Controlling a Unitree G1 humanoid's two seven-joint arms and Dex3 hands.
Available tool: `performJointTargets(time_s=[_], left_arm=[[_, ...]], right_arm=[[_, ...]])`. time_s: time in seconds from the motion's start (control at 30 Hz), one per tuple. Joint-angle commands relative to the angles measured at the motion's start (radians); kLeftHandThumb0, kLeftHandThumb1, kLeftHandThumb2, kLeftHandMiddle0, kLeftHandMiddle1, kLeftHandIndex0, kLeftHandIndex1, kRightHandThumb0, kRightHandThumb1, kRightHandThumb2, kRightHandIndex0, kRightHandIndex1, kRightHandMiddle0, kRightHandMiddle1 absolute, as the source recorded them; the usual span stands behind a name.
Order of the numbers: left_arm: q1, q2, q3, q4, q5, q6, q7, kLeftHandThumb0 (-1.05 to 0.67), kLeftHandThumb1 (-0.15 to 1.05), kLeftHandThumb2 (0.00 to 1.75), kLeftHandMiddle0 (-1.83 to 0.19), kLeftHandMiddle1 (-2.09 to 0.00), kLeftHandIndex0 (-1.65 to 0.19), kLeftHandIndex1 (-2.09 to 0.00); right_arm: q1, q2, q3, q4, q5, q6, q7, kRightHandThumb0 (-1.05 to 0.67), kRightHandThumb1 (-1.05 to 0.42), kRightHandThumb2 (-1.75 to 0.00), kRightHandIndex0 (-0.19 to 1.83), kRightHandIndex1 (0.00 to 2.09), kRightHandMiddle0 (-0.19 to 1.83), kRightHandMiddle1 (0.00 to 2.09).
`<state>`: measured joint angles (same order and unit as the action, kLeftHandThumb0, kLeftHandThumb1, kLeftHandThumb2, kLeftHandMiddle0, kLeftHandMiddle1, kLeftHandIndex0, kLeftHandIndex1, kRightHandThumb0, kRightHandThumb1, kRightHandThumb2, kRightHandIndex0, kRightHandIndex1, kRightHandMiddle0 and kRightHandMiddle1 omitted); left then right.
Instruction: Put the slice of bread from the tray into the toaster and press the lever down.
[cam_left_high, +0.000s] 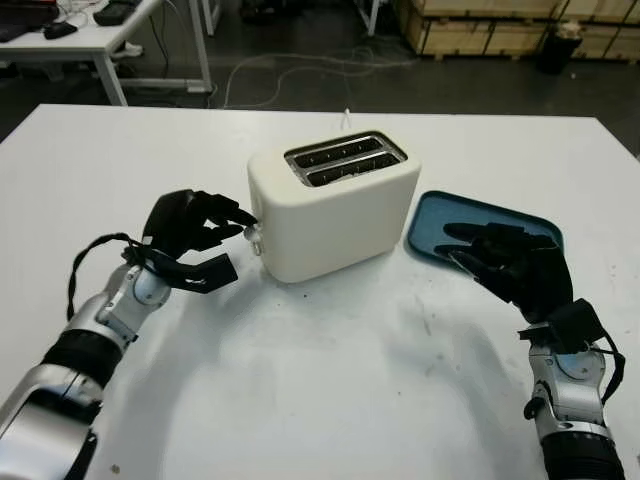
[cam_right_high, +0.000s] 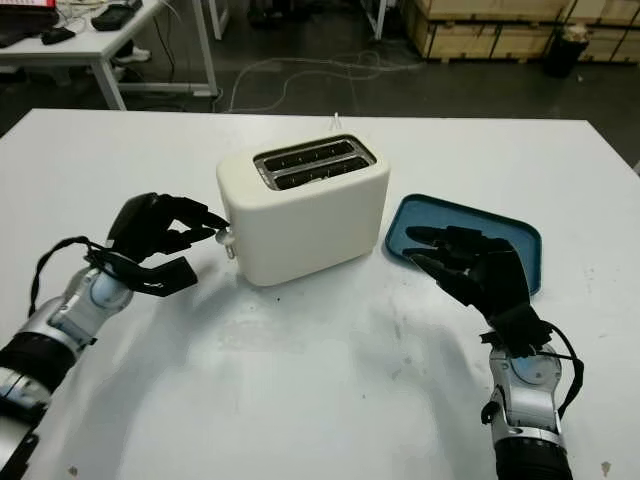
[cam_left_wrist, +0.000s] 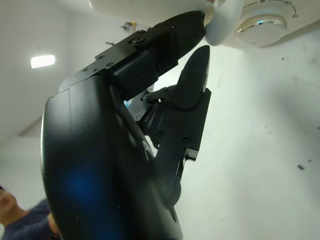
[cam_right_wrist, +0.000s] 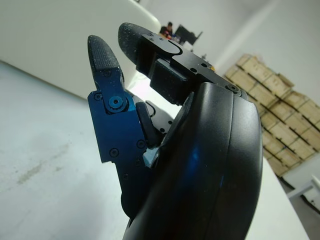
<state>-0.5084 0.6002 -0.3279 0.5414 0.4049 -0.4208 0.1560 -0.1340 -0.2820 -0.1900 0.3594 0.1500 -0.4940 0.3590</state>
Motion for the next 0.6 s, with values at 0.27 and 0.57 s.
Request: performJointTargets(time_s=[0.27, 0.57], left_arm=[[-0.012, 0.051, 0.081, -0.126, 0.052, -0.003, -0.151, -0.3, 0.87, 0.0, -0.88, -1.3, -1.19, -0.04], [0.003, 0.058, 0.205, -0.251, 0.02, 0.056, -0.207, -0.28, 0.85, 0.0, -0.88, -1.35, -1.21, -0.04]], right_arm=[[-0.016, 0.006, 0.008, 0.012, 0.005, -0.002, -0.007, -0.45, -0.84, 0.0, 1.19, 0.01, 1.1, 0.01], [-0.034, 0.027, 0.01, 0.03, 0.017, 0.001, -0.017, -0.45, -0.84, 0.0, 1.19, 0.0, 1.08, 0.0]])
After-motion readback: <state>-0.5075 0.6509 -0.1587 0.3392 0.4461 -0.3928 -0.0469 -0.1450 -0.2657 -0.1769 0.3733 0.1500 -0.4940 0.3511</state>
